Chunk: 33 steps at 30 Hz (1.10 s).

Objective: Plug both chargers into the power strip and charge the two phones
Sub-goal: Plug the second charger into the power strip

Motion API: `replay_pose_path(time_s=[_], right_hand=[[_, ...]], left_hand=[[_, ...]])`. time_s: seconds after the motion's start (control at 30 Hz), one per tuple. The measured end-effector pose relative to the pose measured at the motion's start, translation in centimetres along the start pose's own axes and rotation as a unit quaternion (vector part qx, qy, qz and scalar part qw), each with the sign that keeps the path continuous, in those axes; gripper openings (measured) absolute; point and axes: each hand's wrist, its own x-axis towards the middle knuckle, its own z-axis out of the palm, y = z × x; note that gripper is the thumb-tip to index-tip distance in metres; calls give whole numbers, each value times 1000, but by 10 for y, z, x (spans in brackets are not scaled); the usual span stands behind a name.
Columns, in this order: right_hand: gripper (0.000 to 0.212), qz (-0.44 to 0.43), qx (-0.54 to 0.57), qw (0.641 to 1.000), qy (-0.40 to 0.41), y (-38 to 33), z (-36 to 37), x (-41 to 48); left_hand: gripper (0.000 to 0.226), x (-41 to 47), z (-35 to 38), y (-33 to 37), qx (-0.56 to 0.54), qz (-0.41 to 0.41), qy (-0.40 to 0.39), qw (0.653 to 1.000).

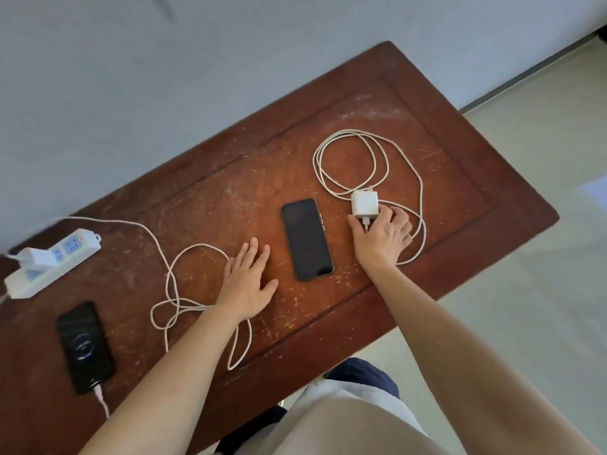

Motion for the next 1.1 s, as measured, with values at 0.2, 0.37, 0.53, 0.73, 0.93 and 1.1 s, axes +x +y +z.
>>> replay_pose_path(time_s=[0.2,0.37,0.53,0.73,0.93,1.1], right_hand=[[67,-111,171,979,-11,-44,-19,-23],[68,-243,194,947,-80,-107,-14,-55],[61,-416,96,893,-140,-174,7,-107],[62,-479,44,855,-193,-249,37,-173],[52,-529,-52,815,-233,-314,95,-224],[45,-545,-128,796,-232,-347,149,-246]], left_hand=[[60,-21,-43,-6,-27,-2,91,995],[62,-66,-71,-52,11,-40,161,986],[68,-109,-86,-137,38,-137,139,980],[73,-154,-102,-229,35,-192,133,972],[72,-166,-112,-310,26,-186,113,976],[62,-143,-105,-356,9,-167,98,981]])
